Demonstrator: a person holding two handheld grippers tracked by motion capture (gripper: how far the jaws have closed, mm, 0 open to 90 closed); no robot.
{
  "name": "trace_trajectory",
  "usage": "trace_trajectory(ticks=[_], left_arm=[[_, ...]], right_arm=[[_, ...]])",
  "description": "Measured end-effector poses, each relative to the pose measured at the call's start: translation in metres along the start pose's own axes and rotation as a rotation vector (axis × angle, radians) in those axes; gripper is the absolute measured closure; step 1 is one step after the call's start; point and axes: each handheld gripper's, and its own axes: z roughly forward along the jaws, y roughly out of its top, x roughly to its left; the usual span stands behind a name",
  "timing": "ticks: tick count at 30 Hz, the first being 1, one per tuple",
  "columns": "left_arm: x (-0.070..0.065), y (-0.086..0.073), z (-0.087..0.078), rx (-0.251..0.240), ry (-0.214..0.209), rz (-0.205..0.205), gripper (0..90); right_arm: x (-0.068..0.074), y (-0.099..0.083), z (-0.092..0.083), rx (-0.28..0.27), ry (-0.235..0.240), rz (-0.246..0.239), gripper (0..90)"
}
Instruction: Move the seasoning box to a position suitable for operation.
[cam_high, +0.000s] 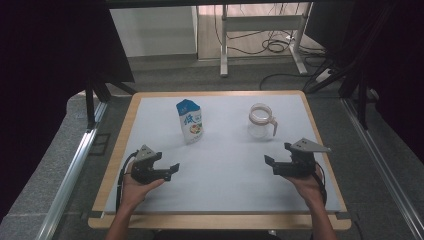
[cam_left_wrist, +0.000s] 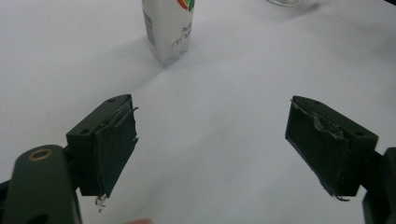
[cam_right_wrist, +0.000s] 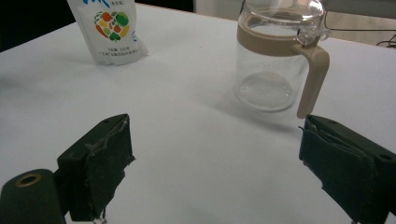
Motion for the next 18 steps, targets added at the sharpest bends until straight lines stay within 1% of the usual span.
trace_trajectory(ticks=[1, 3, 7, 11, 13, 16, 18], left_arm=[[0.000, 0.000, 0.000, 0.000, 0.000, 0.000, 16.0], [0.000, -0.001, 0.001, 0.005, 0.004, -0.014, 16.0], [-0.002, -0.001, 0.001, 0.020, 0.011, -0.017, 16.0], [-0.004, -0.001, 0.002, 0.036, 0.019, -0.019, 15.8], [-0.004, -0.001, 0.003, 0.043, 0.016, -0.023, 15.7], [-0.005, -0.001, 0.003, 0.042, 0.009, -0.024, 15.7], [-0.005, 0.000, 0.004, 0.047, 0.008, -0.020, 15.7]], right_arm=[[0.000, 0.000, 0.000, 0.000, 0.000, 0.000, 10.3], [-0.002, 0.005, 0.003, 0.000, -0.002, -0.002, 10.2], [-0.003, 0.009, 0.009, 0.010, -0.007, -0.011, 10.1], [-0.005, 0.024, 0.015, 0.019, -0.007, -0.028, 9.3], [-0.006, 0.032, 0.018, 0.023, -0.010, -0.034, 8.3], [-0.010, 0.043, 0.025, 0.028, -0.005, -0.030, 6.9], [-0.012, 0.052, 0.030, 0.032, -0.006, -0.035, 5.9]])
